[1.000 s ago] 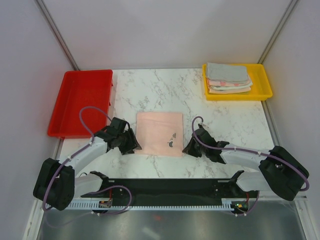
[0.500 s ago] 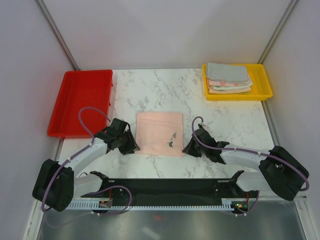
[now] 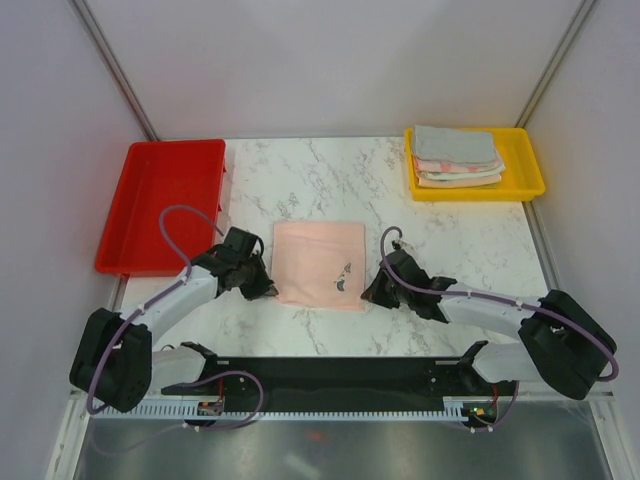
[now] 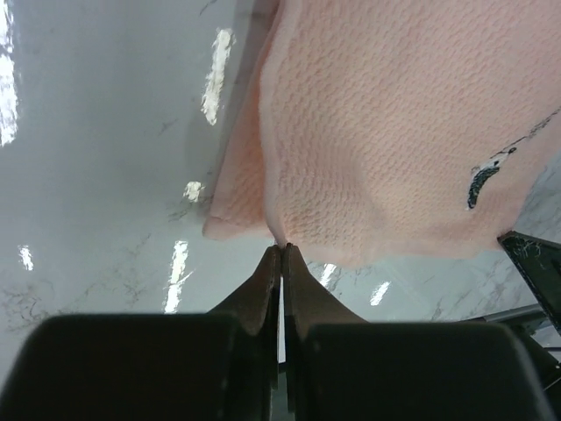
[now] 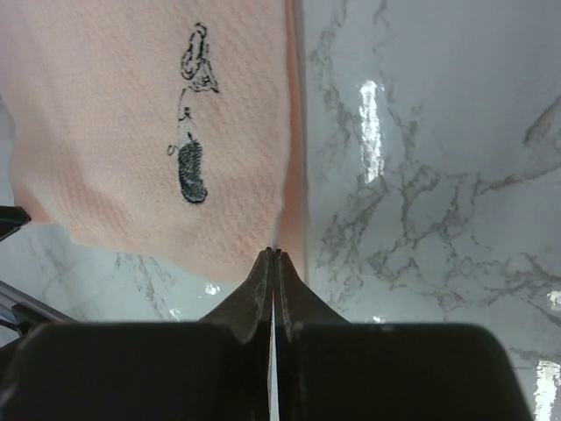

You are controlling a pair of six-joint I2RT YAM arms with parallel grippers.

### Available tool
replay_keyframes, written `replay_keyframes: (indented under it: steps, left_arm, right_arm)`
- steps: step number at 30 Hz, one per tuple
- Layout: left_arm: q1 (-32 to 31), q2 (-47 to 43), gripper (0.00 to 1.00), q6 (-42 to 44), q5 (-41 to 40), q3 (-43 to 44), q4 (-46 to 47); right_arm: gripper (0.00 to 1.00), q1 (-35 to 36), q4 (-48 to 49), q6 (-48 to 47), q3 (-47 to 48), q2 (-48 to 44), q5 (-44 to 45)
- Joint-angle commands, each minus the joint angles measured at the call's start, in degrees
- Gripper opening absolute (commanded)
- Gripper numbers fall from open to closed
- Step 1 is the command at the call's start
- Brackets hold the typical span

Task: Fold and stack the towels
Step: Fold the towel

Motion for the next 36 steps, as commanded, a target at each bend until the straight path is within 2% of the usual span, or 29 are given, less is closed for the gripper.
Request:
replay_keyframes:
  steps: [1, 5, 7, 9, 13, 14, 18, 28, 36]
  left_arm:
    - [0.0, 2.2, 0.02, 1.6, -3.7, 6.7, -0.9]
    - [0.5, 6.1, 0.02, 4.5, -4.6, 17.6, -4.9]
    - [0.5, 5.5, 0.02, 5.1, -4.8, 18.9, -6.1]
    - [0.5, 4.3, 0.02, 4.9, -5.6, 16.3, -6.0]
    - [0.5, 3.3, 0.02, 4.5, -6.0, 7.6, -2.7]
    - [0.5, 3.3, 0.02, 4.3, -5.4, 4.5, -1.6]
    - [0.5, 3.6, 0.02, 4.5, -6.0, 0.9, 0.8]
    - [0.5, 4.3, 0.02, 4.7, -10.4, 0.5, 0.2]
    - [0.5, 4.7, 0.02, 6.4, -13.0, 5.7, -3.1]
  right_arm:
    - [0.0, 0.1, -0.8, -2.6, 5.1, 0.5, 1.0]
    - [0.0, -0.3, -4.2, -7.2, 14.6, 1.6, 0.7]
    - [0.0, 0.0, -6.7, -8.2, 16.8, 1.0, 0.8]
    - [0.0, 0.1, -5.9, -6.0, 13.5, -0.7, -0.1]
    - [0.0, 1.6, 5.8, 0.1, 1.2, -1.8, -4.0]
    - [0.0, 2.0, 11.3, 0.9, -2.3, -1.6, -4.9]
    - [0.0, 3.4, 18.5, 3.7, -7.0, 0.4, -5.6]
    - [0.0, 3.5, 18.7, 4.5, -11.4, -1.9, -1.9]
    - [0.0, 3.5, 17.0, 4.0, -11.2, -3.9, -1.3]
